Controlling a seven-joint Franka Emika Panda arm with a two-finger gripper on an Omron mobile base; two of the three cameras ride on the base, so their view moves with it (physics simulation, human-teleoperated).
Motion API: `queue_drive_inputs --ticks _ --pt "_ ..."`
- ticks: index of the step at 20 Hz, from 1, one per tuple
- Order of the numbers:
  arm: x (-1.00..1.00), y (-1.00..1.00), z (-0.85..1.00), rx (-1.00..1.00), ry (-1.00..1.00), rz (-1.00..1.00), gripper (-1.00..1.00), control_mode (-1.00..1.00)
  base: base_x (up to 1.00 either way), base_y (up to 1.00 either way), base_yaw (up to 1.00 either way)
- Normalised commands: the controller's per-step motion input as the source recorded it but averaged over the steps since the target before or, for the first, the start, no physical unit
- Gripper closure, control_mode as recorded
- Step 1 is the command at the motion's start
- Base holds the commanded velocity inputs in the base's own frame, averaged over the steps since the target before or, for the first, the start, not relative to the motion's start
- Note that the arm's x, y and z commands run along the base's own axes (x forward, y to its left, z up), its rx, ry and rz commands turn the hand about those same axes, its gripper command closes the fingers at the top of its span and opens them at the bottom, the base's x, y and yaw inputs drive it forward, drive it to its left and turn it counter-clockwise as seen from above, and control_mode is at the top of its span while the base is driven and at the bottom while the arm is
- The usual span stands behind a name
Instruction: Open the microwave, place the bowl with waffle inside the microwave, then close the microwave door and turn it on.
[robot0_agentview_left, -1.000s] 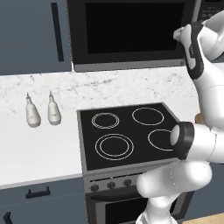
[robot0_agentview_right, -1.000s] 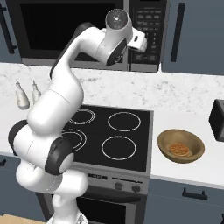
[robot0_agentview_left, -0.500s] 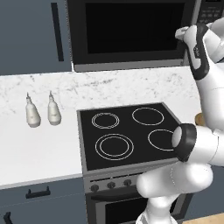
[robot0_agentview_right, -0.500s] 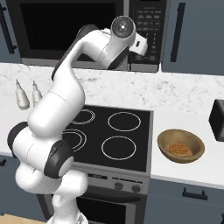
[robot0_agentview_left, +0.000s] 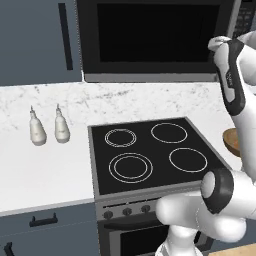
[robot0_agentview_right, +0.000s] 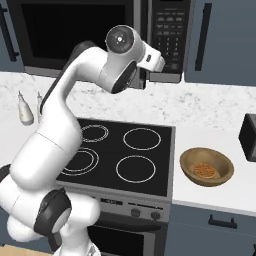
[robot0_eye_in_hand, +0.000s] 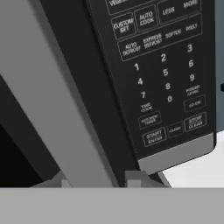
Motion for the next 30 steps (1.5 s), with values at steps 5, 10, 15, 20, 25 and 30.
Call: queue_drive_inputs --ticks 5,10,15,20,25,30 --pt "-1.00 0.00 0.04 -0.24 0.00 -0.22 1.00 -1.00 0.00 0.00 0.00" --pt "-1.00 0.00 0.00 -0.18 -0.12 -0.21 1.00 -1.00 0.00 0.00 0.00" --pt "-1.00 0.11 0.00 -0.19 -0.15 -0.26 1.00 -1.00 0.00 0.00 0.00" --pt "-1.00 0.47 -0.01 -0.18 -0.28 -0.31 1.00 -1.00 0.00 0.00 0.00" --pt "-1.00 0.77 -0.08 -0.18 -0.25 -0.30 1.00 -1.00 0.00 0.00 0.00" --pt "-1.00 0.94 -0.18 -0.19 -0.16 -0.28 1.00 -1.00 0.00 0.00 0.00"
